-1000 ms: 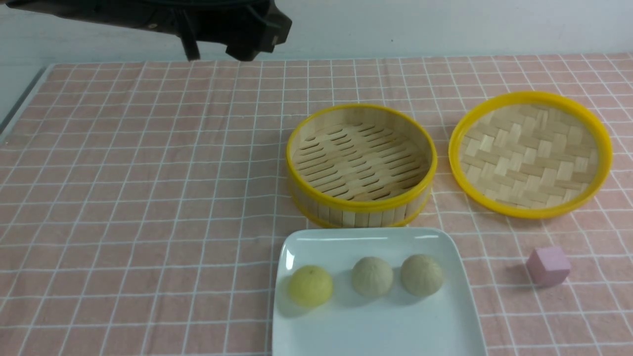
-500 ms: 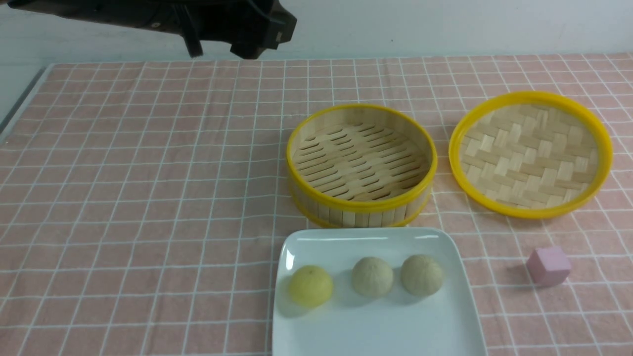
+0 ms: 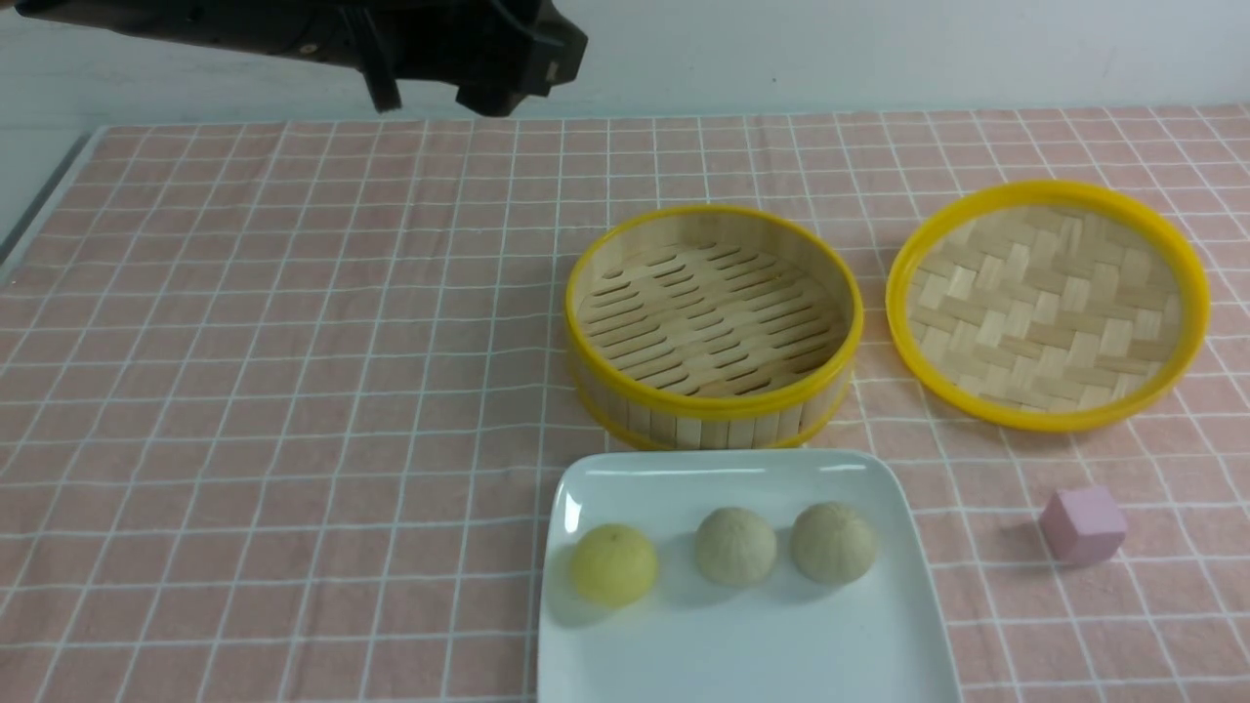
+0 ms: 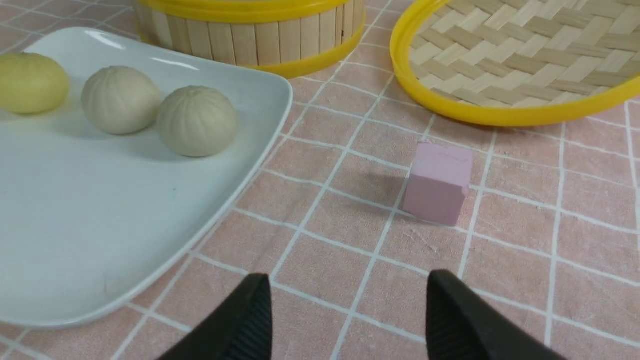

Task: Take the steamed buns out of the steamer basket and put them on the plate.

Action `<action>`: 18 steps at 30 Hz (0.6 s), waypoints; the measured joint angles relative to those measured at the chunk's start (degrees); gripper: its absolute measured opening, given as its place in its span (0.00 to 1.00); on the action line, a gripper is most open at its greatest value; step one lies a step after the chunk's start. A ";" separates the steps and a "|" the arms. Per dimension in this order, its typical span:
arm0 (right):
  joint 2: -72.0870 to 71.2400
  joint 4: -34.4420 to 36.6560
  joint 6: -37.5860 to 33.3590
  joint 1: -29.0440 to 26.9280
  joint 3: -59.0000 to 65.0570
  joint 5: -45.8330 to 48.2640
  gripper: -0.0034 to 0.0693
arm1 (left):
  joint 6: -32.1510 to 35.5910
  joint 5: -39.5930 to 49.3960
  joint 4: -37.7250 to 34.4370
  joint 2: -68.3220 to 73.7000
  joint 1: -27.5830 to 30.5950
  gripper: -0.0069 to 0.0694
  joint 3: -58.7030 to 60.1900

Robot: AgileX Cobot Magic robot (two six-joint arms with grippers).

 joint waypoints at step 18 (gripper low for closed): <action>0.00 0.12 0.00 0.00 1.11 -3.79 0.63 | 0.00 0.11 -2.51 0.00 0.00 0.81 0.00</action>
